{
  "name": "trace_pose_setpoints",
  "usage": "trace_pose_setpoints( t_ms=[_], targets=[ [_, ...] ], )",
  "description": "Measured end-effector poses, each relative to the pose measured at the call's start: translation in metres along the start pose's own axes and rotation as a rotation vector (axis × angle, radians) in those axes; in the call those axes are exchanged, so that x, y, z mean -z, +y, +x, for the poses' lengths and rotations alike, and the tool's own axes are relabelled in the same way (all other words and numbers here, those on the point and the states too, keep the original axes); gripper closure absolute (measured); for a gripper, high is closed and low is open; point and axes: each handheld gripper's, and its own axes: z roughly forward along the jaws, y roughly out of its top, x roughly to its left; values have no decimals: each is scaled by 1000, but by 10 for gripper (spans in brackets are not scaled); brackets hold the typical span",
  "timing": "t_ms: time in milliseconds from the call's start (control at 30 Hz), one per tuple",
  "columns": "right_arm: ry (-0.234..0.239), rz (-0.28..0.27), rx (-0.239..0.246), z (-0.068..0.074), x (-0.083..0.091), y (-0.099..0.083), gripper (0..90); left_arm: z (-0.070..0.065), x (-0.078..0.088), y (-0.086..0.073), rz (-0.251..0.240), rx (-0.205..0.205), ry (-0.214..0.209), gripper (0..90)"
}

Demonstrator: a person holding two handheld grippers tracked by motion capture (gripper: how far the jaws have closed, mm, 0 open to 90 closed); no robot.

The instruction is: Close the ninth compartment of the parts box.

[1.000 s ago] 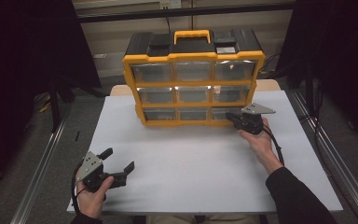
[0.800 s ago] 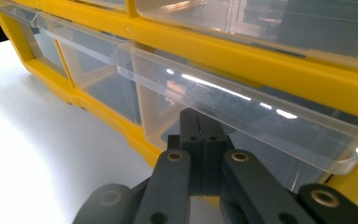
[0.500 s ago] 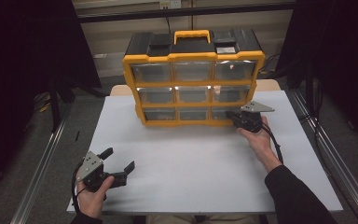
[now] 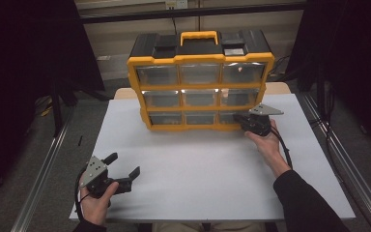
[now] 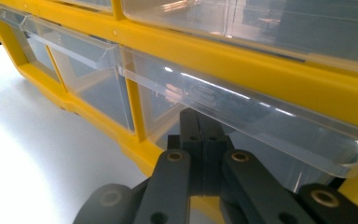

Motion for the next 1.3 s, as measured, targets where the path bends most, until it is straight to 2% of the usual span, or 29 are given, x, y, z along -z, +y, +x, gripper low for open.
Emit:
trace_pose_setpoints(
  t_ms=[400, 767, 900, 967, 1000, 1067, 1233, 1267, 1300],
  targets=[
    [-10, 4, 3, 2, -1, 1, 900, 1, 1, 1, -4, -10, -1, 26],
    [-8, -1, -41, 3, 0, -3, 877, 0, 0, 1, -9, -3, -9, 26],
    [-3, 2, -38, 9, 2, -3, 777, -1, 0, 1, -16, -8, -11, 26],
    [3, 2, -38, 10, 3, -2, 768, 0, 0, 1, -14, -9, -10, 26],
    [9, 3, -27, 11, 6, -3, 698, 0, 0, 1, -12, -8, -9, 26],
    [7, 4, -36, 12, 8, -3, 610, 0, 0, 1, -10, -5, -10, 26],
    [18, 4, -51, 13, 15, -3, 525, 0, 0, 1, -9, -5, -9, 26],
    [22, 7, -46, 13, 18, -2, 453, 0, 0, 1, -9, -5, -10, 26],
    [23, 7, -41, 14, 19, -2, 423, 0, 0, 1, -10, -3, -9, 26]
  ],
)
